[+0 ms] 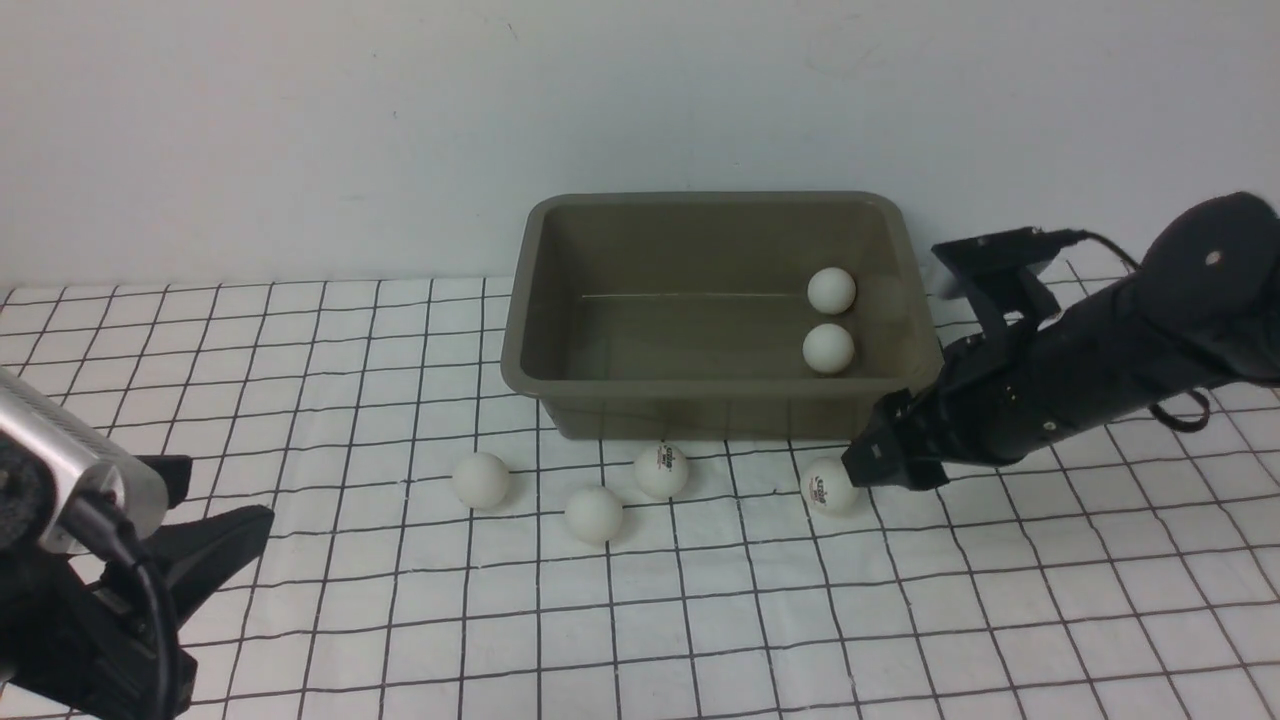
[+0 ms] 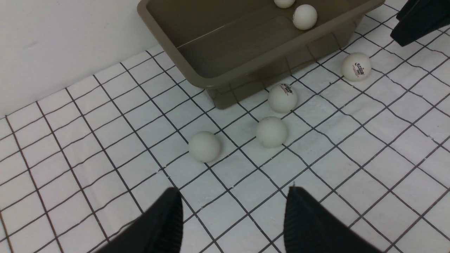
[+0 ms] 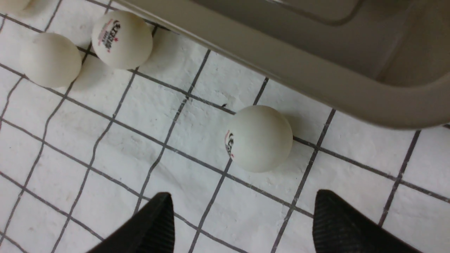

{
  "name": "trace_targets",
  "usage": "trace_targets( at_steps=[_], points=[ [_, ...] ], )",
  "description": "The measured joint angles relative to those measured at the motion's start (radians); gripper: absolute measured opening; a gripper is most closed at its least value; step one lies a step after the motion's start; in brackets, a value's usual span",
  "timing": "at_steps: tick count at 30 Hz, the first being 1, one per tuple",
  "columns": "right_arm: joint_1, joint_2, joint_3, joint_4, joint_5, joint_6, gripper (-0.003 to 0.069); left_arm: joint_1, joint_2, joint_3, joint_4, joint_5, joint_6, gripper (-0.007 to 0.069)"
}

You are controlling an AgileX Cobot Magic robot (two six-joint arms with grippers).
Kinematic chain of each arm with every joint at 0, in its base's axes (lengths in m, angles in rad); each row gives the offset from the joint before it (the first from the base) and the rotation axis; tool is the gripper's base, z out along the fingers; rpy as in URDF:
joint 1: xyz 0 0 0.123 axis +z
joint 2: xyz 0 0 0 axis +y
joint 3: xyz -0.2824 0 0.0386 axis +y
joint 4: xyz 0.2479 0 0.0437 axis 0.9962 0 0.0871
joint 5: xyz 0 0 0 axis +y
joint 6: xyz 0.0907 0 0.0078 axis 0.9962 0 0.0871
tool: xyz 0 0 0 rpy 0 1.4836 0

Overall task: Put the table tennis balls into the box on the white checkered tablecloth.
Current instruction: 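Reach for and grasp a ping pong ball on the table beside the basket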

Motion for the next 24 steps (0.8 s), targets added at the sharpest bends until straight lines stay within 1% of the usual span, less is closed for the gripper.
trace_targets(
  at_steps=[5,9,12,14,15,20,24],
  points=[
    [0.020,0.055,0.000,0.025,-0.048,0.006,0.0475,0.000,0.000,0.000,0.000,0.000,0.000,0.0356],
    [0.066,0.104,0.000,0.052,-0.102,0.006,0.0475,0.000,0.000,0.000,0.000,0.000,0.000,0.0356],
    [0.110,0.148,0.000,0.072,-0.178,0.006,0.0475,0.000,0.000,0.000,0.000,0.000,0.000,0.0356],
    [0.113,0.154,0.000,0.074,-0.195,0.006,0.0475,0.000,0.000,0.000,0.000,0.000,0.000,0.0356],
    [0.127,0.167,0.000,0.077,-0.241,0.013,0.0475,0.000,0.000,0.000,0.000,0.000,0.000,0.0356],
    [0.138,0.170,0.000,0.086,-0.328,0.041,0.0475,0.000,0.000,0.000,0.000,0.000,0.000,0.0356],
    [0.138,0.170,0.000,0.092,-0.335,0.068,0.0475,0.000,0.000,0.000,0.000,0.000,0.000,0.0356]
  ],
)
